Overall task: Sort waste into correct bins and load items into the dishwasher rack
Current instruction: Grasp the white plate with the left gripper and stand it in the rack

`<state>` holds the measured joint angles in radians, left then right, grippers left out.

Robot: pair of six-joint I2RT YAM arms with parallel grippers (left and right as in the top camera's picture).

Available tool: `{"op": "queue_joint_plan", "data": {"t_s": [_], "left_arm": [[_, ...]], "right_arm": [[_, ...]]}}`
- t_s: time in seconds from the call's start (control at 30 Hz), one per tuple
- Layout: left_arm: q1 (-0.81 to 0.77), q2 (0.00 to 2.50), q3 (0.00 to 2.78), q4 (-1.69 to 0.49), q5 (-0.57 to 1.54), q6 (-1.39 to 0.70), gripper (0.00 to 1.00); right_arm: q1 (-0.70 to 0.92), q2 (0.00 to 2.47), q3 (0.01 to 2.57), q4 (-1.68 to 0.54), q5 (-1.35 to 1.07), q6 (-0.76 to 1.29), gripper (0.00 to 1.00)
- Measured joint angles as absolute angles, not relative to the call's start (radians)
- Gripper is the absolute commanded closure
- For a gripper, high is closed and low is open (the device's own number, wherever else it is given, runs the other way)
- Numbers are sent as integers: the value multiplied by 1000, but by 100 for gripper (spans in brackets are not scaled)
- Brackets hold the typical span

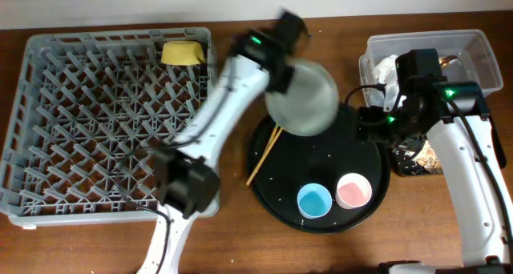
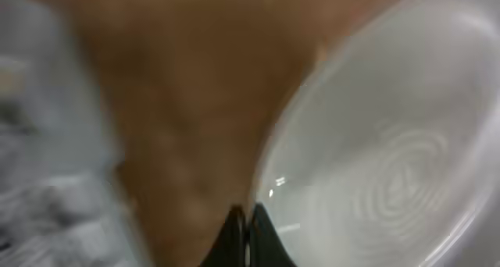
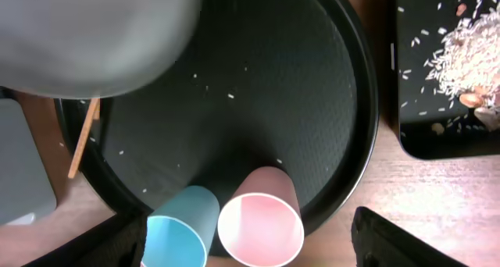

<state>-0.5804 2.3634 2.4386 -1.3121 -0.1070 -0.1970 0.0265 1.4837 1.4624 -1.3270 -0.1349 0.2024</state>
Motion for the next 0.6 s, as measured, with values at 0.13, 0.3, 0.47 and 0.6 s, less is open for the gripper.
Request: {"op": "queue_joint_plan", "data": {"t_s": [0.13,0.3,0.47,0.6], "left_arm": [[-334,2352,2982,-1672,-332,-93,100],[-274,2332,3013,-1687,-818,-68,100],[-121,2332,2805,-1635,-1089,-197,100],[-121,2331,2647,-1566,-1092,-210,100]], "right_arm": [[27,1484,1462,-1321,-135,203,15],[27,1484,1462,-1307,-135,203,9],[27,1484,1462,-1307,-131,202,7],[27,1484,1462,-1307,-131,203,7]]}}
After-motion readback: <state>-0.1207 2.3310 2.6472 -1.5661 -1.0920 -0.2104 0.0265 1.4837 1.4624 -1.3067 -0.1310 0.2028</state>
